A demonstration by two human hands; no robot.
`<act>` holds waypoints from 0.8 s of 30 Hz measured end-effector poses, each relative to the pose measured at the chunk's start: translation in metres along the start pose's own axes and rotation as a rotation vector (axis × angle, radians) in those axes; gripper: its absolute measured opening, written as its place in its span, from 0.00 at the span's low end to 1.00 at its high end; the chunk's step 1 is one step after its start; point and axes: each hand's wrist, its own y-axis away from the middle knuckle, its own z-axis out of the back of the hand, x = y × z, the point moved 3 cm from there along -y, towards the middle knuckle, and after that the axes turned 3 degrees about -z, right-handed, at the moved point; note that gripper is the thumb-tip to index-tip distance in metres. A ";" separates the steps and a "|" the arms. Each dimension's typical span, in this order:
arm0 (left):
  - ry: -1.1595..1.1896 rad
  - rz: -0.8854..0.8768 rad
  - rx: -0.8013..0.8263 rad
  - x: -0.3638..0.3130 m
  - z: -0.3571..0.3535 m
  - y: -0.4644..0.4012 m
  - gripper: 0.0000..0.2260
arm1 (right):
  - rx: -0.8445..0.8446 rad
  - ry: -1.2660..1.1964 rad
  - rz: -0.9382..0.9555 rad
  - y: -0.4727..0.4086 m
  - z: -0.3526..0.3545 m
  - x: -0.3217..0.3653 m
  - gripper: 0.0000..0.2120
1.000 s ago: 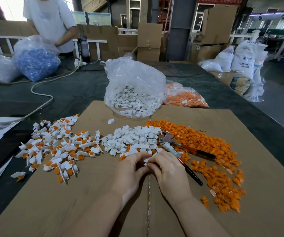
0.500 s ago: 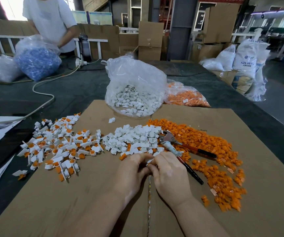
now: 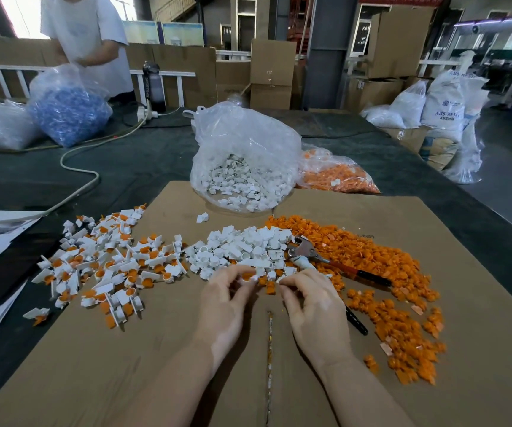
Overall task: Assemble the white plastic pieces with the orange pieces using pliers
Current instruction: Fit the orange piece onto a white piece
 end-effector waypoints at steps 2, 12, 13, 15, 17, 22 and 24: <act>-0.084 0.015 -0.096 0.003 0.013 -0.005 0.08 | -0.027 0.032 -0.016 0.000 -0.001 -0.001 0.06; -0.554 0.131 -0.325 0.033 0.079 -0.032 0.12 | -0.061 0.137 -0.002 -0.001 -0.005 -0.003 0.10; -0.589 0.142 -0.319 0.034 0.080 -0.033 0.15 | -0.061 0.148 0.001 -0.001 -0.005 -0.004 0.11; -0.659 0.155 -0.319 0.034 0.081 -0.033 0.20 | -0.049 0.171 0.013 -0.002 -0.006 -0.004 0.12; -0.673 0.115 -0.354 0.028 0.078 -0.030 0.19 | -0.028 0.189 0.036 -0.002 -0.009 -0.003 0.13; -0.508 -0.106 -0.175 0.012 0.054 -0.026 0.08 | 0.086 0.242 0.114 -0.001 -0.016 0.002 0.13; -0.516 -0.128 -0.077 0.010 0.043 -0.024 0.06 | 0.119 0.276 0.129 -0.002 -0.017 0.004 0.11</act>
